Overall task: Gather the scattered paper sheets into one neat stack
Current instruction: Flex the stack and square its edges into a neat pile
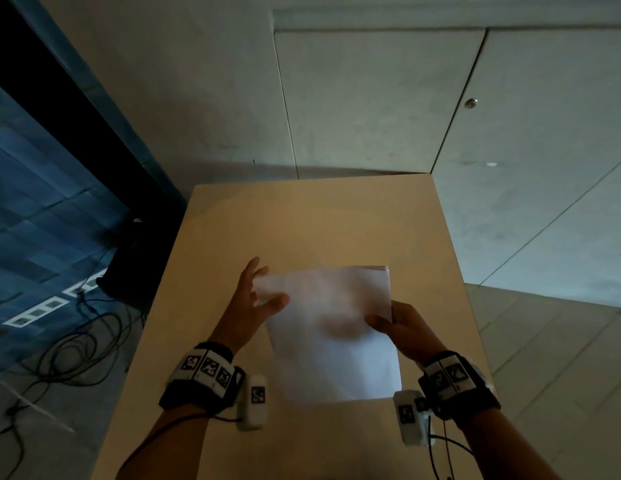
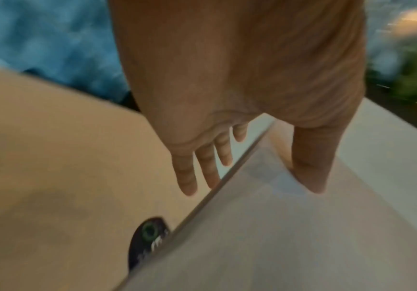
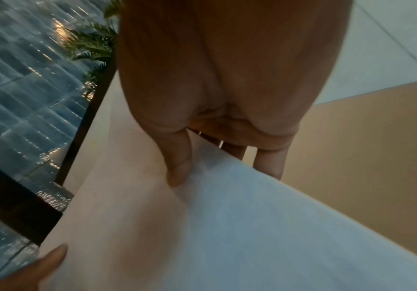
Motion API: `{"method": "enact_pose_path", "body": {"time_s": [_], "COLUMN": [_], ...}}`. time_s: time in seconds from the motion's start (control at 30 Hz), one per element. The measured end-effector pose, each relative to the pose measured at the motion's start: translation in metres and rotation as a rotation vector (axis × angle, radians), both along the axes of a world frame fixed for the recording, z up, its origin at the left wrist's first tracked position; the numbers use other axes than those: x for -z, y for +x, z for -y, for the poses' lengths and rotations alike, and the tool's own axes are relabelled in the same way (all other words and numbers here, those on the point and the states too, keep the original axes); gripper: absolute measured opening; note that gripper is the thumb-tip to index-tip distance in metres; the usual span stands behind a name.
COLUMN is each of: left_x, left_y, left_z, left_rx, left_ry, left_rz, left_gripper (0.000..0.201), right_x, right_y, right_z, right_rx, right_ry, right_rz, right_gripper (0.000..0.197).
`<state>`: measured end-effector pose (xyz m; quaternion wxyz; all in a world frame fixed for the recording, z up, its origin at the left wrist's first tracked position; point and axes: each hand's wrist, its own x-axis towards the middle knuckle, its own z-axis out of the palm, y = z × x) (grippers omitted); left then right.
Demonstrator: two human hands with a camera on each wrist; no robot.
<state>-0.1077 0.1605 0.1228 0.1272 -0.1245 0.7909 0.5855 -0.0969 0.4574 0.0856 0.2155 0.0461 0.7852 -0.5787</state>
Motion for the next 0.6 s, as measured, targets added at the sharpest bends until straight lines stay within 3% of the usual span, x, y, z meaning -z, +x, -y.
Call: {"method": "enact_pose_path", "body": {"time_s": [0.07,0.13,0.2,0.27,0.43,0.6], "left_x": [0.019,0.03,0.044,0.06,0.081,0.097], "left_y": [0.01,0.019,0.023,0.022,0.003,-0.028], "left_z": [0.001,-0.004,-0.007,-0.006,-0.009,-0.006], "left_rx": [-0.061,-0.021,-0.018,-0.026,-0.024,-0.071], "left_ry": [0.182,0.223,0.136,-0.009,-0.385,-0.471], "left_rz": [0.095,0.144,0.167,0.173,0.121,0.172], "left_gripper": [0.08,0.046,0.02,0.009,0.022,0.019], "right_x": [0.001,0.004,0.01,0.019,0.057,0.07], "right_y": [-0.003,-0.007,-0.012,-0.018,-0.042,-0.073], "right_z": [0.0,0.001,0.005,0.01,0.034,0.06], "right_rx": [0.013,0.064,0.123,0.152,0.166,0.193], "right_ry": [-0.046,-0.085,-0.089,-0.04,0.16,0.3], "right_rz": [0.037,0.083,0.147,0.207,0.264,0.306], "right_gripper": [0.026,0.025,0.02,0.018,0.038,0.044]}}
